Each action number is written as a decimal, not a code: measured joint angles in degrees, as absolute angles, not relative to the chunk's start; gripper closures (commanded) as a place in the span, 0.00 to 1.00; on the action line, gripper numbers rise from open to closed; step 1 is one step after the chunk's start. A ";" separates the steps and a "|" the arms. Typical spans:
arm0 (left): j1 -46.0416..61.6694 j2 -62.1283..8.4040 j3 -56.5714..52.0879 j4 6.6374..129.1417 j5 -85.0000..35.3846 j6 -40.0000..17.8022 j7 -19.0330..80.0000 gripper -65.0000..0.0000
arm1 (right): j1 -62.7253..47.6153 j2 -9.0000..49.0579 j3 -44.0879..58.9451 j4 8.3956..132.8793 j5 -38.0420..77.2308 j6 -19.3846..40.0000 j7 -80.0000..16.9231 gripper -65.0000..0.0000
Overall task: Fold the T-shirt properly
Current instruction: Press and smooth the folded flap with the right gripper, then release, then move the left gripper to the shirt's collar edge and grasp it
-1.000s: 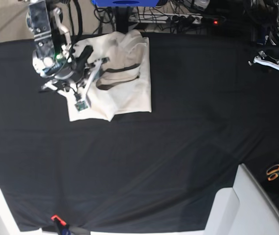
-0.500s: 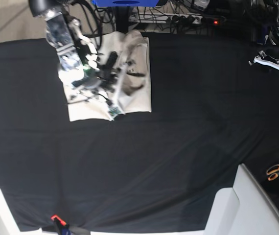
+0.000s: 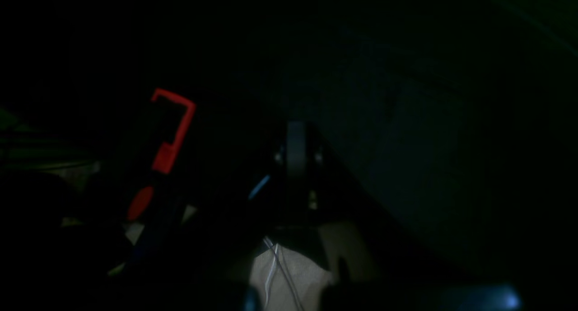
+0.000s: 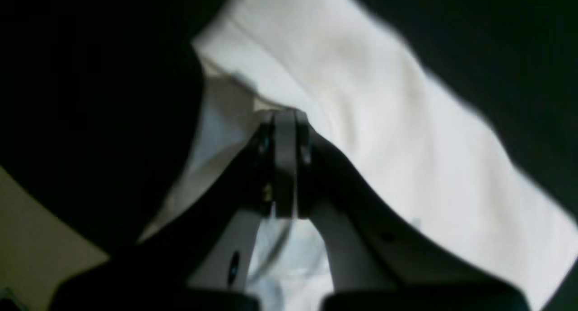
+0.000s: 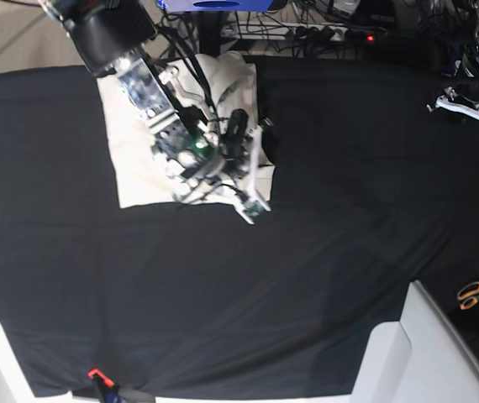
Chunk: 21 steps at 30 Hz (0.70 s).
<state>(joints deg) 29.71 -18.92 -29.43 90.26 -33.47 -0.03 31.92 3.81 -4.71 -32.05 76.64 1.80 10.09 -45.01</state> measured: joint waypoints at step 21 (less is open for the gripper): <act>25.19 -19.18 -10.90 94.63 -43.46 -20.51 32.08 0.00 | -15.25 6.63 -3.01 108.33 2.63 6.07 -51.18 1.00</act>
<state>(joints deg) 25.19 -19.18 -10.90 94.63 -43.46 -20.51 32.08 -15.25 6.63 -3.01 108.33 2.63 6.07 -51.18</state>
